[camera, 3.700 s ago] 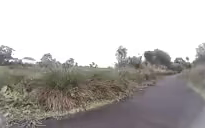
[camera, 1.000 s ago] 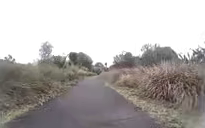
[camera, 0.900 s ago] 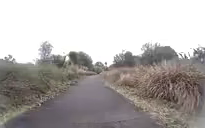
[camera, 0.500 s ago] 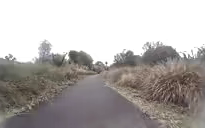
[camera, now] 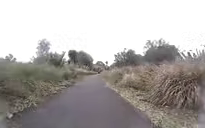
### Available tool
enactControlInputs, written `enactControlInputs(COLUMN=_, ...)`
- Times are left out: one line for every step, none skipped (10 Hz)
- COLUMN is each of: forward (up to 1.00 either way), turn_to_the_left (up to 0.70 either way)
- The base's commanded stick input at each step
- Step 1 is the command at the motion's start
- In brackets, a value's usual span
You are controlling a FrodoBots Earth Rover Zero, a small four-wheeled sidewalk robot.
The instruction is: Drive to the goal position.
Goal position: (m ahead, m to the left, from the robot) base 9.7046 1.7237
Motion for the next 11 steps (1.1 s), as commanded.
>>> enactControlInputs(forward=0.85, turn_to_the_left=0.0)
enactControlInputs(forward=0.85, turn_to_the_left=0.0)
enactControlInputs(forward=0.85, turn_to_the_left=0.0)
enactControlInputs(forward=0.85, turn_to_the_left=0.16)
enactControlInputs(forward=0.85, turn_to_the_left=0.0)
enactControlInputs(forward=0.85, turn_to_the_left=0.0)
enactControlInputs(forward=0.85, turn_to_the_left=0.0)
enactControlInputs(forward=0.85, turn_to_the_left=0.0)
enactControlInputs(forward=0.85, turn_to_the_left=0.0)
enactControlInputs(forward=0.85, turn_to_the_left=0.0)
enactControlInputs(forward=0.85, turn_to_the_left=0.0)
